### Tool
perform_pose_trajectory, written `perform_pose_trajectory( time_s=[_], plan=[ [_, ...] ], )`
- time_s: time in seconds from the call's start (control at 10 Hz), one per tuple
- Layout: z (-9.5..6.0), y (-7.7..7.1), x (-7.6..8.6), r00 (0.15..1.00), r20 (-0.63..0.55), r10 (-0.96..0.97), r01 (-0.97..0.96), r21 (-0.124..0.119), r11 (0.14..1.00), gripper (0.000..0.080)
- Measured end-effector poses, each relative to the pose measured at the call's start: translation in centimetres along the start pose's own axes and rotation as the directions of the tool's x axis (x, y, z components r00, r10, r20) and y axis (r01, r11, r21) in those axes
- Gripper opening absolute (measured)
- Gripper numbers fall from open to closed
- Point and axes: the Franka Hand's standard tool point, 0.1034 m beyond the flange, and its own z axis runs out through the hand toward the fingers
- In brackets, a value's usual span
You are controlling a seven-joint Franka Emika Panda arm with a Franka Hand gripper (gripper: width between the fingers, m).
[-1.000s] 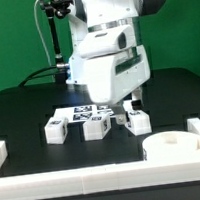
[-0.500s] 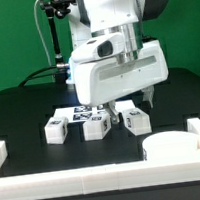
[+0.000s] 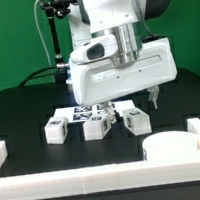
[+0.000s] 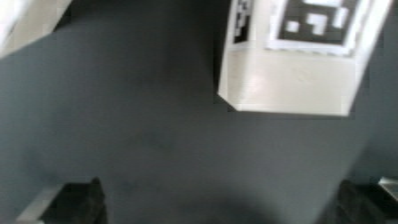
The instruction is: Assemble stool
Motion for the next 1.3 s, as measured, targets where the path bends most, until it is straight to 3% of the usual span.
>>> perform_pose_trajectory(
  time_s=[0.2,0.3,0.4,0.8,1.0,1.3],
  plan=[
    [-0.3,-1.2,0.5,0.981,-0.004,0.194,-0.195,-0.013,0.981,0.0649],
    [-0.4,-2.4,0.7,0.959,0.007,0.283,-0.283,-0.029,0.959,0.0649],
    [-0.4,-2.6,1.0,0.964,0.001,0.266,-0.265,-0.049,0.963,0.0649],
    [-0.2,-2.6,0.7,0.963,0.039,0.266,-0.264,-0.054,0.963,0.0649],
    [0.0,-2.3,-0.4,0.96,0.193,0.201,-0.193,-0.062,0.979,0.0649],
    [-0.1,-0.6,-1.0,0.914,0.358,0.189,-0.181,-0.057,0.982,0.0649]
  ],
)
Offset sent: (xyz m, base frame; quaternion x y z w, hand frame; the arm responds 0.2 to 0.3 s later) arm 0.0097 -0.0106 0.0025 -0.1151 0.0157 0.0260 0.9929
